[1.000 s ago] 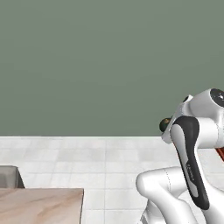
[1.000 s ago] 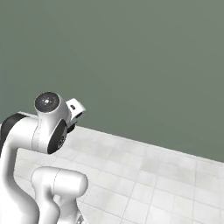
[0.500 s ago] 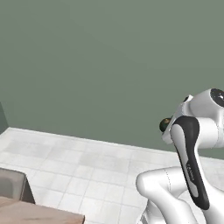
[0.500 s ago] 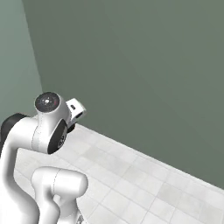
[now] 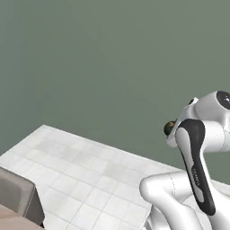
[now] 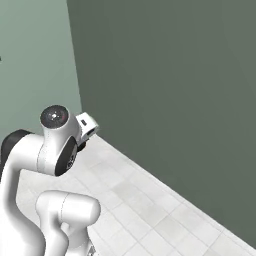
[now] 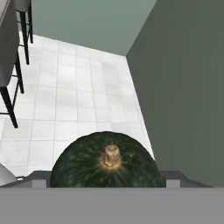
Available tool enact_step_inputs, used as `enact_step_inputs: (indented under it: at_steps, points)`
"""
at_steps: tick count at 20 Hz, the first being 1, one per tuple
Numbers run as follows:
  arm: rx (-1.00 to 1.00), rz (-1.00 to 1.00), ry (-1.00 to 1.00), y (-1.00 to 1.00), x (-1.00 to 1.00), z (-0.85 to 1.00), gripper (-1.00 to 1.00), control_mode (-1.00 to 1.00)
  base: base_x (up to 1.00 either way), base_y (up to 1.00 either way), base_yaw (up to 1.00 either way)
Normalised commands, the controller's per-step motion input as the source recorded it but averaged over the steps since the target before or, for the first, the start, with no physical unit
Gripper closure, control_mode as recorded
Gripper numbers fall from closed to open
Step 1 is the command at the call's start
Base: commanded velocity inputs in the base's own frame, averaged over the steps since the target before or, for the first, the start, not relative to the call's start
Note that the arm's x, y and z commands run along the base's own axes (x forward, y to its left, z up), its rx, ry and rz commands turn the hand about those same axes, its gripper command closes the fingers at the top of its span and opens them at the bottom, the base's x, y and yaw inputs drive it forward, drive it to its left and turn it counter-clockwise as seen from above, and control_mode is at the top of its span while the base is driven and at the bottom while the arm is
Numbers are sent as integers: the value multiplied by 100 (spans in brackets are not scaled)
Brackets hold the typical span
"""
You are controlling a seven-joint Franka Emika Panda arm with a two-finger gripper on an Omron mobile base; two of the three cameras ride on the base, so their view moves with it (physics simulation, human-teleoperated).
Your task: Gather the squash and potato from the fridge and place them on a tray on the dining counter. Then gather the chicken drumstick and steak from the fridge and place them on the other tray.
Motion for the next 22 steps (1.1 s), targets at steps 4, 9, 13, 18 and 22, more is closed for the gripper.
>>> enact_step_inputs:
  at_steps: [4,9,13,18,22]
  points:
    - [0,0,0,0,0,0,100,100,67,0,43]
    - [0,0,0,0,0,0,100,100,66,0,44]
    - [0,0,0,0,0,0,100,100,62,0,44]
    - [0,0,0,0,0,0,100,100,47,-10,43]
    - [0,0,0,0,0,0,100,100,22,-37,39]
